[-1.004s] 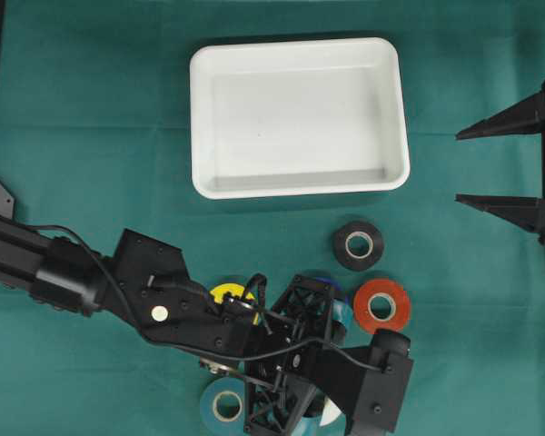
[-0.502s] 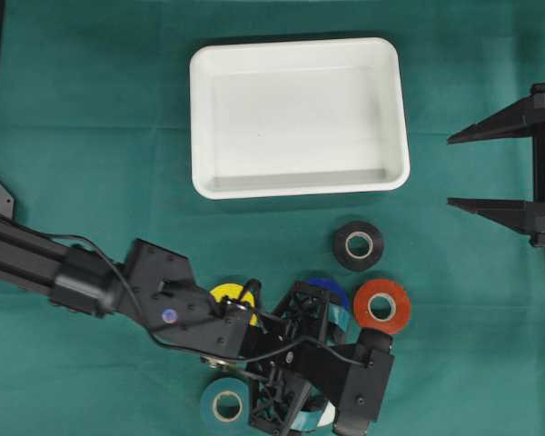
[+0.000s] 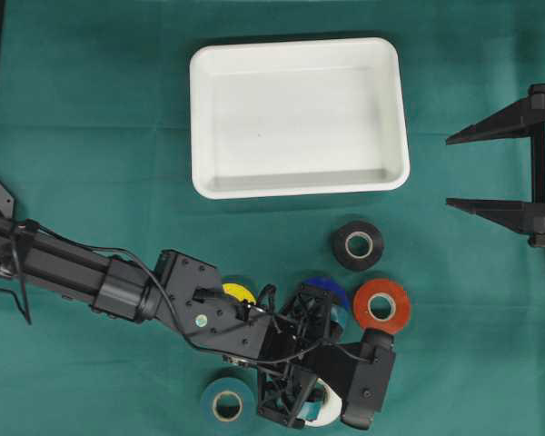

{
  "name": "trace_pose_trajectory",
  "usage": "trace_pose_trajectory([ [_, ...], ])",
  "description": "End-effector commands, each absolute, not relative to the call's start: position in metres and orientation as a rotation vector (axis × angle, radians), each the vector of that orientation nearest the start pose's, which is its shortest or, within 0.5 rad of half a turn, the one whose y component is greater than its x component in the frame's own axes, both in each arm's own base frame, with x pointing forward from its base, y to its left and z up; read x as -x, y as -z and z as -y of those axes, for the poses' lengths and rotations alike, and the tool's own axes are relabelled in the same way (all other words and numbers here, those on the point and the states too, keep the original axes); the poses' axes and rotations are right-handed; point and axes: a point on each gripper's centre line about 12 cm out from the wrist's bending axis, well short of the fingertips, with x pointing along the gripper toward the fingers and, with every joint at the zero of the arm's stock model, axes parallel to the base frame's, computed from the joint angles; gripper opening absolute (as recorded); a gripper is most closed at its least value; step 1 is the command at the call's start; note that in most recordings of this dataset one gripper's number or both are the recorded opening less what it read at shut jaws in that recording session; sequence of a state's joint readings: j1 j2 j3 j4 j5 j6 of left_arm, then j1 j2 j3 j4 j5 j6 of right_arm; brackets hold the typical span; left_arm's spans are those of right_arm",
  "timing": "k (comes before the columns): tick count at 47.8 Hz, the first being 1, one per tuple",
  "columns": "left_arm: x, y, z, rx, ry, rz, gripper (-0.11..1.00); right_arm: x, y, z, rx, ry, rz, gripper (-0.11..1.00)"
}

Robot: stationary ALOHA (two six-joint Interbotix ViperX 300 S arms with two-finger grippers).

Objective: Pick up the tape from a random location and place it into the white case.
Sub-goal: 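Lower the left gripper and close it on the white tape roll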

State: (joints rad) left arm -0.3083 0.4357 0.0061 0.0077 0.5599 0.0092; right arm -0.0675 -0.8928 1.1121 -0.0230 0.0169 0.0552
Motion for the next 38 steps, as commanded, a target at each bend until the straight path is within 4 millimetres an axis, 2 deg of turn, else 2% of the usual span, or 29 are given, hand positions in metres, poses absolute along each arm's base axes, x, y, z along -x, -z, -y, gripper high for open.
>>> trace_pose_trajectory([
  [1, -0.496, -0.157, 0.157, -0.168, 0.289, -0.946, 0.98, -0.213, -0.275, 0.014, -0.035, 0.069, -0.218, 0.91],
  [22, -0.498, -0.128, 0.153, -0.17, 0.279, -0.986, 0.98, -0.213, -0.274, 0.014, -0.03, 0.069, -0.222, 0.91],
  [38, -0.499, -0.124, 0.152, -0.17, 0.278, -0.99, 0.97, -0.215, -0.27, 0.015, -0.029, 0.07, -0.237, 0.91],
])
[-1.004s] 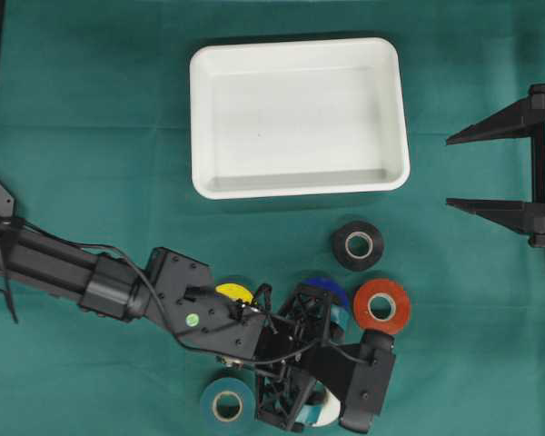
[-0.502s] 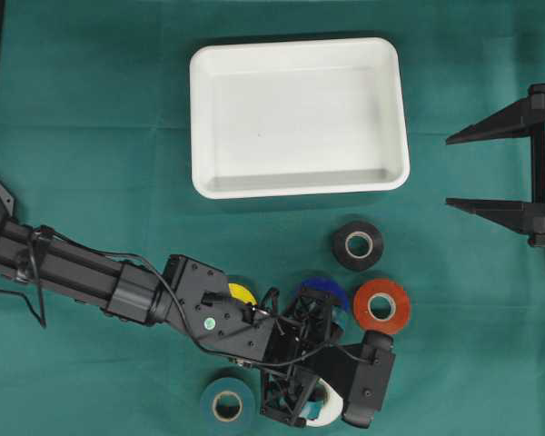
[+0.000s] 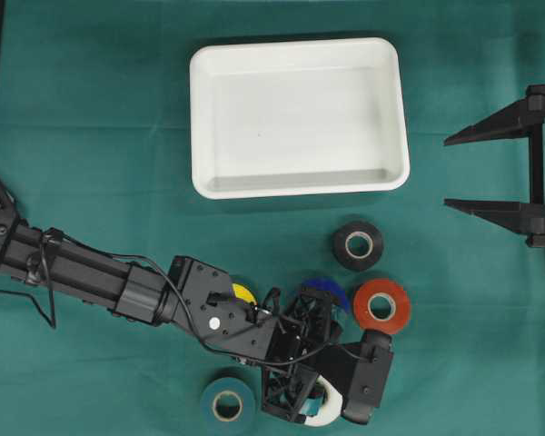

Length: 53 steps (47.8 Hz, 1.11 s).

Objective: Pick up the tape from a random location and place it into the white case.
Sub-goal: 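Lower the left gripper and close it on the white tape roll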

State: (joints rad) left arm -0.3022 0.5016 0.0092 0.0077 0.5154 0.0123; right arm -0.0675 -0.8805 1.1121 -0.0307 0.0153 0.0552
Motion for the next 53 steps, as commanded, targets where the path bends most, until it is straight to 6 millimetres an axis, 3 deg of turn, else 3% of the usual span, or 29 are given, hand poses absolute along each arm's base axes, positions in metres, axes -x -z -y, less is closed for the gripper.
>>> trace_pose_trajectory([
  [1, -0.499, -0.126, 0.152, -0.169, 0.278, -0.986, 0.97, -0.215, -0.271, 0.014, -0.029, 0.069, -0.235, 0.91],
  [7, -0.499, -0.126, 0.155, -0.184, 0.289, -0.984, 0.87, -0.215, -0.271, 0.015, -0.029, 0.07, -0.237, 0.91],
  [18, -0.499, -0.126, 0.156, -0.194, 0.294, -0.989, 0.25, -0.215, -0.271, 0.014, -0.029, 0.069, -0.237, 0.91],
  [37, -0.497, -0.132, 0.158, -0.194, 0.297, -0.995, 0.24, -0.215, -0.271, 0.014, -0.029, 0.068, -0.234, 0.91],
  [45, -0.495, -0.151, 0.157, -0.197, 0.297, -1.006, 0.24, -0.215, -0.272, 0.014, -0.027, 0.068, -0.232, 0.91],
  [53, -0.489, -0.184, 0.157, -0.195, 0.299, -0.989, 0.24, -0.214, -0.273, 0.014, -0.027, 0.068, -0.228, 0.91],
])
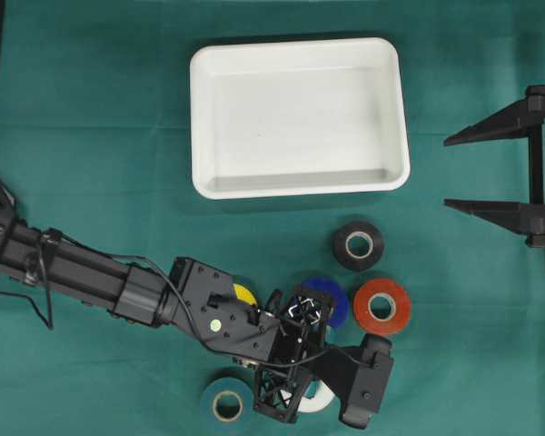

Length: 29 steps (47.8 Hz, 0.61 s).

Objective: Pick up the tape from a random location and place it into the white case.
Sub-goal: 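Lower the left gripper and close it on the white tape roll, then lift the white tape roll and carry it to the white tray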

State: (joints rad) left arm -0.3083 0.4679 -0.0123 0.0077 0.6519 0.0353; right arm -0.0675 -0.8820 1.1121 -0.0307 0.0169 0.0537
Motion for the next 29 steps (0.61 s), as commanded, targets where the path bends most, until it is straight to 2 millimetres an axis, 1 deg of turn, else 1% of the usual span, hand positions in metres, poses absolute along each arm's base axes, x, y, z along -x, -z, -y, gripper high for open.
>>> trace_pose_trajectory([
  [1, -0.488, -0.188, 0.157, -0.195, 0.301, -0.983, 0.24, -0.214, -0.273, 0.014, -0.027, 0.068, -0.226, 0.91],
  [7, -0.482, -0.213, 0.159, -0.193, 0.309, -0.939, 0.24, -0.214, -0.274, 0.014, -0.027, 0.068, -0.225, 0.91],
  [8, -0.481, -0.22, 0.16, -0.192, 0.311, -0.926, 0.24, -0.214, -0.273, 0.014, -0.027, 0.068, -0.226, 0.91],
  [19, -0.47, -0.264, 0.16, -0.183, 0.321, -0.843, 0.24, -0.214, -0.274, 0.014, -0.027, 0.068, -0.223, 0.91],
  [29, -0.462, -0.293, 0.156, -0.193, 0.319, -0.841, 0.24, -0.213, -0.277, 0.014, -0.027, 0.068, -0.211, 0.91],
])
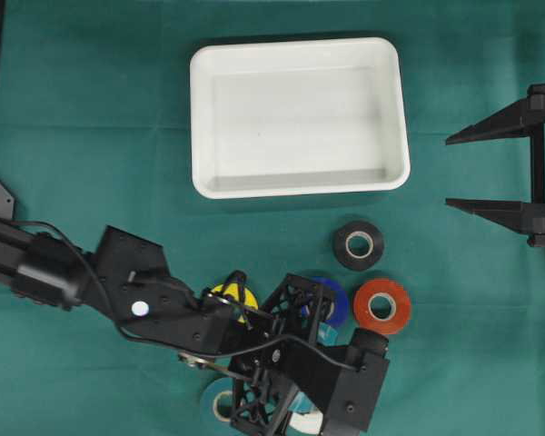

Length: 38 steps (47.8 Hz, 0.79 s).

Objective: Pick up the tape from a random location and place it into the white case.
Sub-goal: 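Lift the white tape roll and carry it to the white tray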

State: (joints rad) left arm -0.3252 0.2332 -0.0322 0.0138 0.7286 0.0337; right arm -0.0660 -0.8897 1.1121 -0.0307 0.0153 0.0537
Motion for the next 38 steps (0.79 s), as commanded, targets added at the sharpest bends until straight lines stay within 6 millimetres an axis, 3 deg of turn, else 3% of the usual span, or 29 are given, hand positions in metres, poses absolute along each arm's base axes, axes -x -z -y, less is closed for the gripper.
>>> trace_pose_trajectory([
  [1, -0.461, -0.295, 0.156, -0.194, 0.319, -0.843, 0.24, -0.213, -0.278, 0.014, -0.027, 0.07, -0.209, 0.91],
  [20, -0.447, -0.355, 0.164, -0.242, 0.358, -0.816, 0.24, -0.211, -0.28, 0.014, -0.024, 0.068, -0.208, 0.91],
  [28, -0.445, -0.366, 0.163, -0.242, 0.358, -0.812, 0.24, -0.211, -0.279, 0.014, -0.013, 0.069, -0.21, 0.91],
  [38, -0.445, -0.366, 0.163, -0.243, 0.358, -0.82, 0.24, -0.211, -0.28, 0.014, -0.004, 0.068, -0.21, 0.91],
])
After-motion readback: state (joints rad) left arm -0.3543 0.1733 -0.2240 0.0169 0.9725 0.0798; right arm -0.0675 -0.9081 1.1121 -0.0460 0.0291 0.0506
